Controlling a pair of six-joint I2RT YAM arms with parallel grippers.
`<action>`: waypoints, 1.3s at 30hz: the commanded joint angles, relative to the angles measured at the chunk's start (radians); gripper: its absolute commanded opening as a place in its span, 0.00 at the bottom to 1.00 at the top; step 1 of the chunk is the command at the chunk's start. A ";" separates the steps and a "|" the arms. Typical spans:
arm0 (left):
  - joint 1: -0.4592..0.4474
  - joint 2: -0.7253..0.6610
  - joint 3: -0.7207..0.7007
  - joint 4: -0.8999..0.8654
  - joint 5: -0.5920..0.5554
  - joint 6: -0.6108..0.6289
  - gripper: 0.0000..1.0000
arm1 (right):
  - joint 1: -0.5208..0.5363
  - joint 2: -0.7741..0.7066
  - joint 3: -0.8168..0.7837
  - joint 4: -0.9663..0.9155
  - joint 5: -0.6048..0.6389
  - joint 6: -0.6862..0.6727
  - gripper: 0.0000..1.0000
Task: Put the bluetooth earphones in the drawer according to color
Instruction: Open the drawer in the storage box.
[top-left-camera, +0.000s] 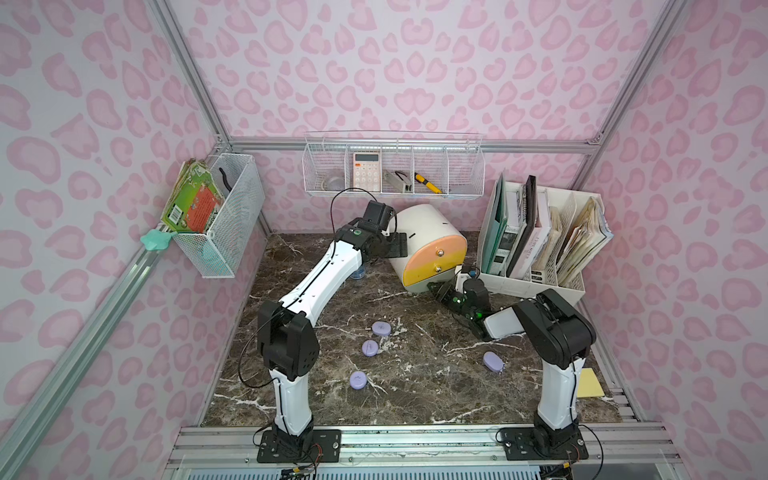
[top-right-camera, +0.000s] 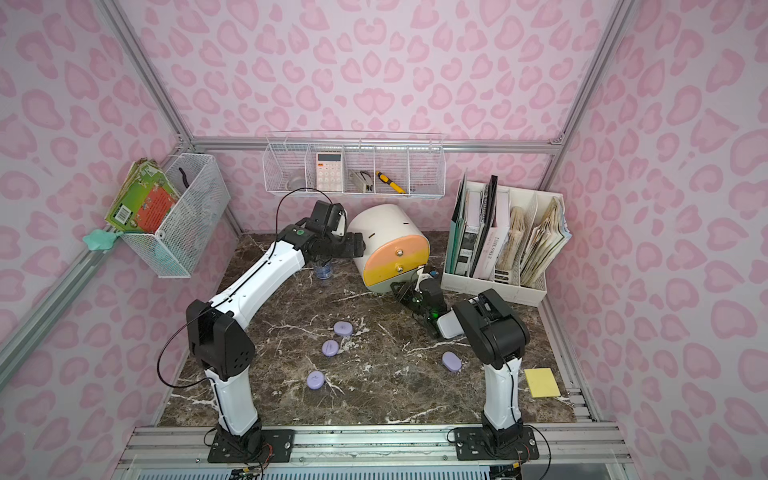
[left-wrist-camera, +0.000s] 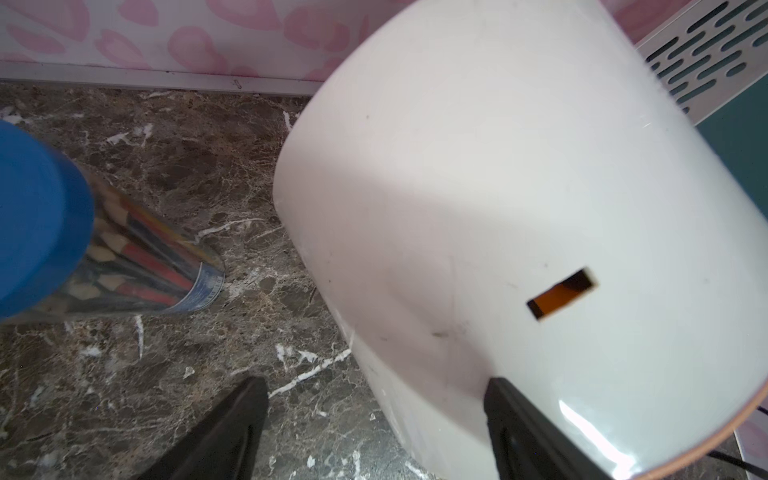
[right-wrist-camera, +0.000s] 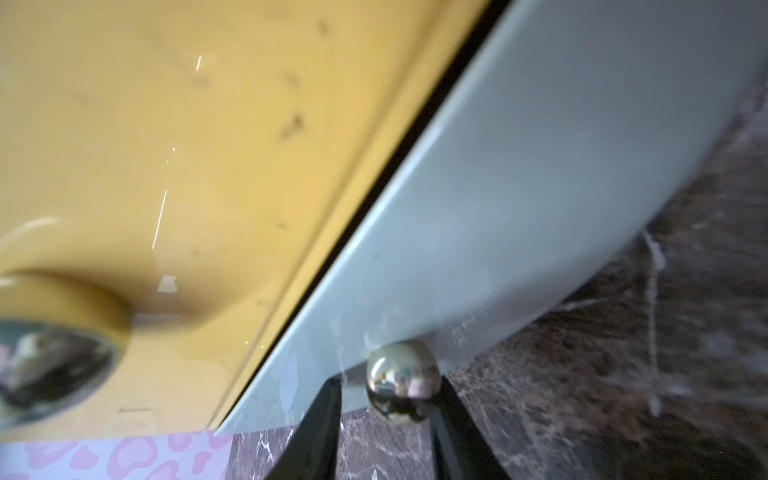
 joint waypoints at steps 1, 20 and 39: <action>-0.003 -0.012 -0.011 -0.028 0.007 0.016 0.87 | -0.010 -0.012 -0.008 0.039 0.019 -0.011 0.40; -0.033 -0.099 -0.056 -0.005 -0.011 0.008 0.88 | -0.043 0.021 -0.031 0.148 -0.028 0.010 0.36; -0.045 -0.087 -0.045 -0.007 -0.017 0.011 0.88 | -0.062 0.065 -0.013 0.194 -0.052 0.034 0.32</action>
